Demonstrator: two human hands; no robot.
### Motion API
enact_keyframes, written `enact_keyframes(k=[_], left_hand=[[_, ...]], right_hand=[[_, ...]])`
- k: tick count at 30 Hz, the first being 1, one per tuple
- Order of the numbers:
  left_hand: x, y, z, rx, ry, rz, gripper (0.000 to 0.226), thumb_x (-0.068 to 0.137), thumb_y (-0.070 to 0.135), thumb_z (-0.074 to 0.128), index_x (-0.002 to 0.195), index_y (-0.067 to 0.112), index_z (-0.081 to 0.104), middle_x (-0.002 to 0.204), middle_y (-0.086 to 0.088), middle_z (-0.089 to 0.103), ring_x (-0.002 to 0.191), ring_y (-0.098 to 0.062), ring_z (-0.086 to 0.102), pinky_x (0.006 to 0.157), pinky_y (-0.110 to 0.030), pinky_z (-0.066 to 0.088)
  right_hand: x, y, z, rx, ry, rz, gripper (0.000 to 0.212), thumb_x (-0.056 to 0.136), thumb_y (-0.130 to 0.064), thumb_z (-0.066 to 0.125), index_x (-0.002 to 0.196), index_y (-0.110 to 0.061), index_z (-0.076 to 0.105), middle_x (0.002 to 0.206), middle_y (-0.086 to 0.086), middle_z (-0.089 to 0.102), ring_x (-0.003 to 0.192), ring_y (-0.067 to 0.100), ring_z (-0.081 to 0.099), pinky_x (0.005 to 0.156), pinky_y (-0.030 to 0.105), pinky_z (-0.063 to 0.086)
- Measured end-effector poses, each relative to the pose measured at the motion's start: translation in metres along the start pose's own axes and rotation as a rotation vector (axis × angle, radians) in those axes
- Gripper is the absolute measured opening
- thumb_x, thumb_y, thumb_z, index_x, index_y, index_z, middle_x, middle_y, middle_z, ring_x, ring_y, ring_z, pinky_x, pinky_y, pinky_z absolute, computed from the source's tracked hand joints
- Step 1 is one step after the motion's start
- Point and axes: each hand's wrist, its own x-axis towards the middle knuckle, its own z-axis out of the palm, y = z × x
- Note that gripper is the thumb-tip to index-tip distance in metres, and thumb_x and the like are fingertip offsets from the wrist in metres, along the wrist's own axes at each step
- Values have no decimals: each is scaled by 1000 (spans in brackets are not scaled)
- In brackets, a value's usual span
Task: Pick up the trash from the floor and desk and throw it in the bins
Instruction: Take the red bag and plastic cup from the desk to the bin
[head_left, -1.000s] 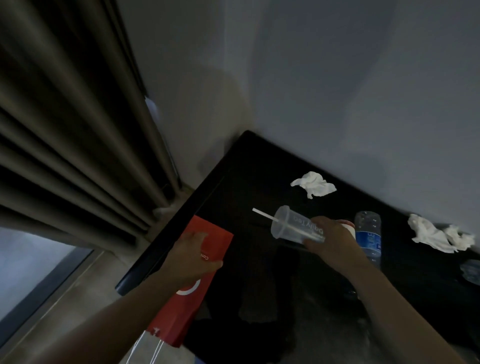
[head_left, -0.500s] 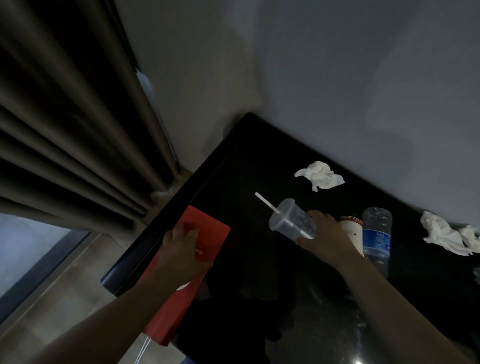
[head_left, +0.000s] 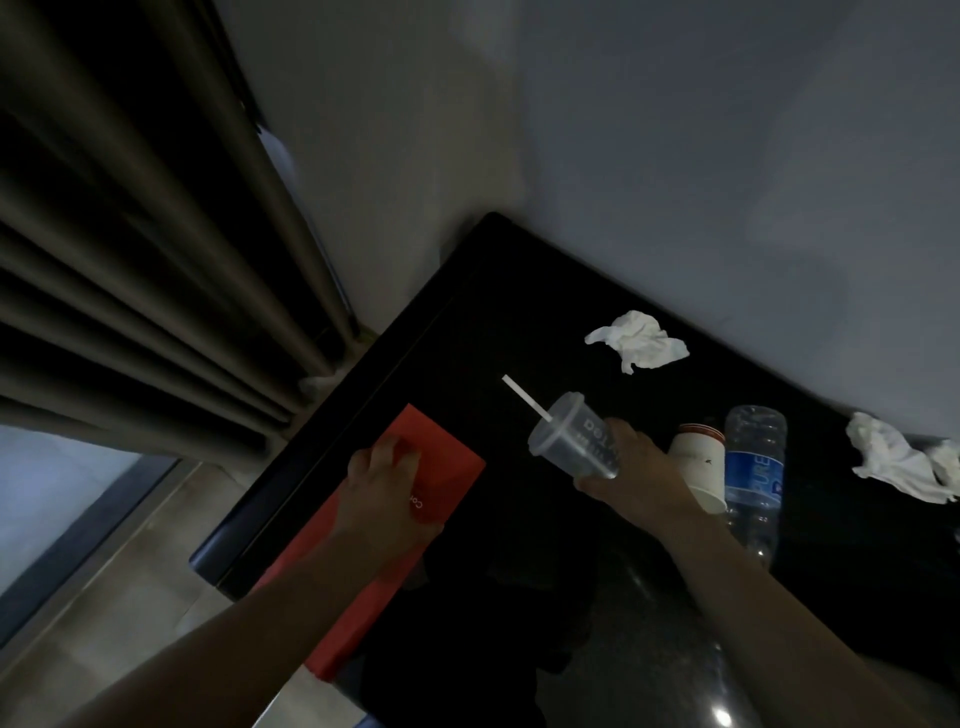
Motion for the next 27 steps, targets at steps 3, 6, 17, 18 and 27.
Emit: enact_keyframes(k=[3,6,17,18,27], left_hand=[[1,3,3,31,11,-20,97,59,57,78,140,25,35,150,1,14,130,-29,24,105,-42,40],[2,5,6,55,38,-71,99,56,60,78,139,30,33,152,-4,9,132,-30,20,106,-47,35],[10,10,2,44,4,-163,130,45,62,83,147,29,11,151,-11,12,136,-35,20,109,-53,29],[11,12,2,51,7,-162,133,45,62,83,148,29,6,150,-11,12,135,-35,21,109,-53,29],[15,20,-3,40,9,-149,146,43,58,86,150,30,-9,139,-8,23,125,-28,30,104,-46,34]], right_hand=[[2,4,1,14,-7,-15,83,73,-37,78,140,-20,33,128,7,49,111,23,52,91,37,47],[5,7,0,35,-14,-24,84,73,-37,79,141,-21,33,128,6,49,111,23,52,92,40,48],[6,19,9,115,-17,-37,88,72,-39,79,142,-24,28,129,3,49,111,19,52,89,33,46],[6,20,10,119,-17,-34,88,72,-39,79,142,-25,28,128,2,48,110,18,52,87,31,45],[8,24,7,138,47,-38,63,69,-40,78,117,-29,39,110,-5,52,85,4,51,61,14,36]])
